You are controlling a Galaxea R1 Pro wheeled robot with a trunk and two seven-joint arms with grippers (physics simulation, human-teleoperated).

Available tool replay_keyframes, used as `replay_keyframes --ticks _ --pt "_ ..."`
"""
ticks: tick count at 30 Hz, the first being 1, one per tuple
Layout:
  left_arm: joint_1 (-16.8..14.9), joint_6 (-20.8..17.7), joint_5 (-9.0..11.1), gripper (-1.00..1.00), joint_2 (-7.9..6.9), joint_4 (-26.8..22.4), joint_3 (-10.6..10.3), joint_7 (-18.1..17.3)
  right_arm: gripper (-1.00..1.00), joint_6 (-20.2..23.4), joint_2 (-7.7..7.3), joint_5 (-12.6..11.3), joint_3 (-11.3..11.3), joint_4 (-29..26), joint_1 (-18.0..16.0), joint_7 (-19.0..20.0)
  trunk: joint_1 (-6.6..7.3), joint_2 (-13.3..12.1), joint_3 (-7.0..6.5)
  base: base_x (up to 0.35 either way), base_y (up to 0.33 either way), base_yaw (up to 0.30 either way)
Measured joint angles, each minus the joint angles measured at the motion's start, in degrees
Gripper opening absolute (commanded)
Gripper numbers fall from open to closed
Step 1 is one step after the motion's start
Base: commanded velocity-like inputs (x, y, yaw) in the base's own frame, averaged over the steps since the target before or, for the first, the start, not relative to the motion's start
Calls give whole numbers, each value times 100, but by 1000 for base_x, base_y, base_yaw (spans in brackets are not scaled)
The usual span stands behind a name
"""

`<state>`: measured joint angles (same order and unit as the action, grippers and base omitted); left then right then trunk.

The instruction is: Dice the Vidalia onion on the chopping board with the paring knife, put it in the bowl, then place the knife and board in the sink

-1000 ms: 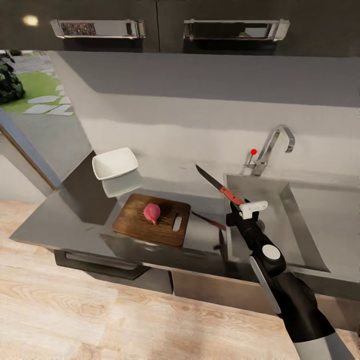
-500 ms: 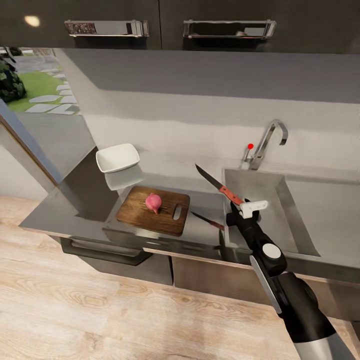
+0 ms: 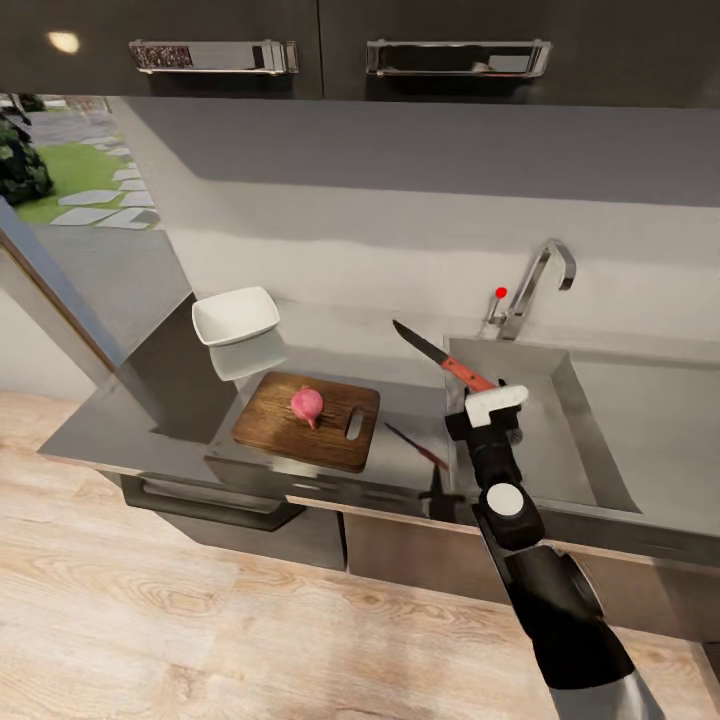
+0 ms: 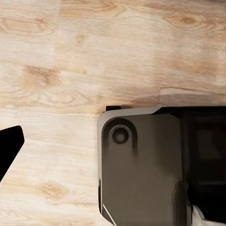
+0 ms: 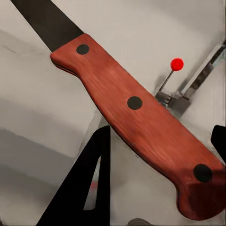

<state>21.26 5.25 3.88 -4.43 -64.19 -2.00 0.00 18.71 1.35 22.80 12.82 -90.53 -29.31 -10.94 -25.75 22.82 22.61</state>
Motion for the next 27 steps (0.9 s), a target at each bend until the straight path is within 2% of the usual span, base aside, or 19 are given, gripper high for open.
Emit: replay_keyframes --ticks 2,3,4,6,8,12,16,17,19,20,22,27 --pt "0 0 1 100 0 10 1 0 -100 1 229 451 0 -2 0 -8 0 0 0 0 0 0" --pt "0 0 1 100 0 14 5 0 -100 0 475 987 9 -4 0 -11 0 0 0 0 0 0" --pt "0 0 2 100 0 14 6 0 -100 1 535 1130 12 -4 0 -12 0 0 0 0 6 0" --pt "0 0 2 100 -1 15 8 0 -100 1 721 1629 23 0 0 -14 0 0 0 0 54 0" --pt "0 -1 2 100 -5 18 9 0 -100 2 863 2030 39 2 0 -15 0 0 0 0 116 0" --pt "1 -5 2 100 -7 69 10 0 -100 2 864 2434 139 3 0 -22 0 0 0 14 171 0" --pt "1 -6 3 100 -8 144 11 0 -100 85 864 2869 585 19 0 -84 1 0 0 112 218 0" --pt "1 -6 3 100 -8 158 16 0 -100 273 864 3141 787 31 1 -256 2 1 0 164 234 0" --pt "1 -4 5 100 -8 159 13 0 -100 394 864 3233 924 54 1 -389 2 0 0 171 237 0" --pt "1 -3 6 100 -8 161 12 0 -100 537 864 3274 1068 75 1 -517 2 0 0 175 238 0" --pt "1 -2 4 100 -8 162 14 0 -100 727 864 3297 1172 86 1 -638 2 0 0 176 238 0" --pt "0 -3 4 100 -12 164 12 0 -100 1310 864 3292 1281 217 1 -932 2 0 0 176 203 0"
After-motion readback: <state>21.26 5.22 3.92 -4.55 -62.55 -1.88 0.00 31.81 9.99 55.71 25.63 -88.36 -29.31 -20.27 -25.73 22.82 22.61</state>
